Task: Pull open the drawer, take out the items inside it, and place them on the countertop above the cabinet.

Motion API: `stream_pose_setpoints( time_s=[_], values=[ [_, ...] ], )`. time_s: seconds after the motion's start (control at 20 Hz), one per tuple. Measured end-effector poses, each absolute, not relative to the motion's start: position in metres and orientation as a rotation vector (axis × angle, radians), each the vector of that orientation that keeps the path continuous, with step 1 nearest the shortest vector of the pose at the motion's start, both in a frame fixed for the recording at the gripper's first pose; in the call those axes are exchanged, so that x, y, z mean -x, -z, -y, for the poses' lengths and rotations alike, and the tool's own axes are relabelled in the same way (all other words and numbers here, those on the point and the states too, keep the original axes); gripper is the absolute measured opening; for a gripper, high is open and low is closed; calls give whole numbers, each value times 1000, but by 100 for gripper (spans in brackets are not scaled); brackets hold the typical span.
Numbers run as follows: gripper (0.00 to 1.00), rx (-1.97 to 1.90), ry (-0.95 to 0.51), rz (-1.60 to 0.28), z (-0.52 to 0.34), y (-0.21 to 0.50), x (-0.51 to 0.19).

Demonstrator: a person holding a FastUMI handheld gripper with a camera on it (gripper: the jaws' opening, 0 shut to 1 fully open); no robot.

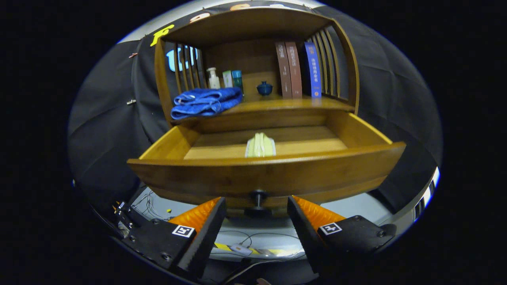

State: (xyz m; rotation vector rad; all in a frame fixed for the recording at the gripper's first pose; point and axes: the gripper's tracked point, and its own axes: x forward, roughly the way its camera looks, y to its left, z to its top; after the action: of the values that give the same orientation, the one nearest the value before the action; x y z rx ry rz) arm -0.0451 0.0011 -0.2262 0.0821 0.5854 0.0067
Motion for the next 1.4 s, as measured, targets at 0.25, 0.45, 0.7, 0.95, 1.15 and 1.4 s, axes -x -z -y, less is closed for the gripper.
stream_pose_setpoints(
  time_s=[0.25,0.45,0.7,0.95,1.15,1.4],
  values=[
    [98,-46,-34,-461,-7,148,3],
    [98,-74,-42,-482,-6,136,-54],
    [98,-151,-46,-652,-8,167,-114],
    [99,-144,-6,-840,3,215,-143],
    [97,-92,11,-981,6,250,-146],
    [97,-79,30,-1061,8,275,-145]
  ],
)
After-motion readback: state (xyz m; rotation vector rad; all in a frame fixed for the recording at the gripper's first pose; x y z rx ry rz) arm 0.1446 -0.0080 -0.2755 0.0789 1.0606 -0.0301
